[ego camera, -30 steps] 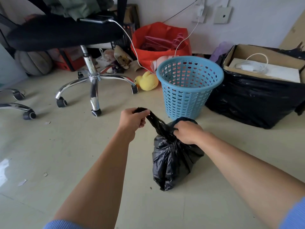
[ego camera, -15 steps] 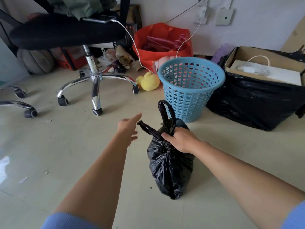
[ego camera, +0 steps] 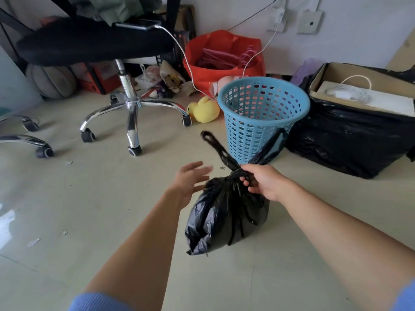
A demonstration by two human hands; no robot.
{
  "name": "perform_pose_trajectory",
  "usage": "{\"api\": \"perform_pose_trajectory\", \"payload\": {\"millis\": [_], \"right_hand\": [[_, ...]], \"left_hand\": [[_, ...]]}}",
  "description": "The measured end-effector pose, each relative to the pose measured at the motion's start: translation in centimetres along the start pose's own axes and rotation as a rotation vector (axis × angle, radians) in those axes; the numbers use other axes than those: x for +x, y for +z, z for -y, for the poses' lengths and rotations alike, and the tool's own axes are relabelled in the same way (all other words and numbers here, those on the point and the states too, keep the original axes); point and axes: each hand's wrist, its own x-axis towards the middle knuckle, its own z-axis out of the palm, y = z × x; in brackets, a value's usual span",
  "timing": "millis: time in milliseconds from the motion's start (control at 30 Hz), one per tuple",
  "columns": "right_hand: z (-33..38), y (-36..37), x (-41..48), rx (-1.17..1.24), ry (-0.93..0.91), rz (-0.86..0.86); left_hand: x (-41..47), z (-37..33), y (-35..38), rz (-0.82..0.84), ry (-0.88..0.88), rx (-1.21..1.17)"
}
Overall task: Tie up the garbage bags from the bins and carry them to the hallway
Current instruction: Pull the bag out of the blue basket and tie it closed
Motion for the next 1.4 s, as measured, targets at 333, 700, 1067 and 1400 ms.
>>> {"api": "perform_pose_trajectory", "payload": {"millis": [333,700,1067,1400], "right_hand": [[1.0,-1.6,-0.4,0.225,0.081,0.379],[0.7,-0.7,0.4,-0.433,-0.319,-0.066],[-2.9,1.0,0.9,-0.582,-0.488,-0.438],[-3.0,-2.3,1.0,-0.115,-0.046,-0.264]], "left_hand": [[-0.2,0.9,2.2,0.168,0.023,0.341],[-0.4,0.0,1.7,0.142,0.006,0.420],[-0.2,0.7,2.9,0.229,0.009,0.558],[0.1,2.7,0.8,0.077,-0.127,0.828]]}}
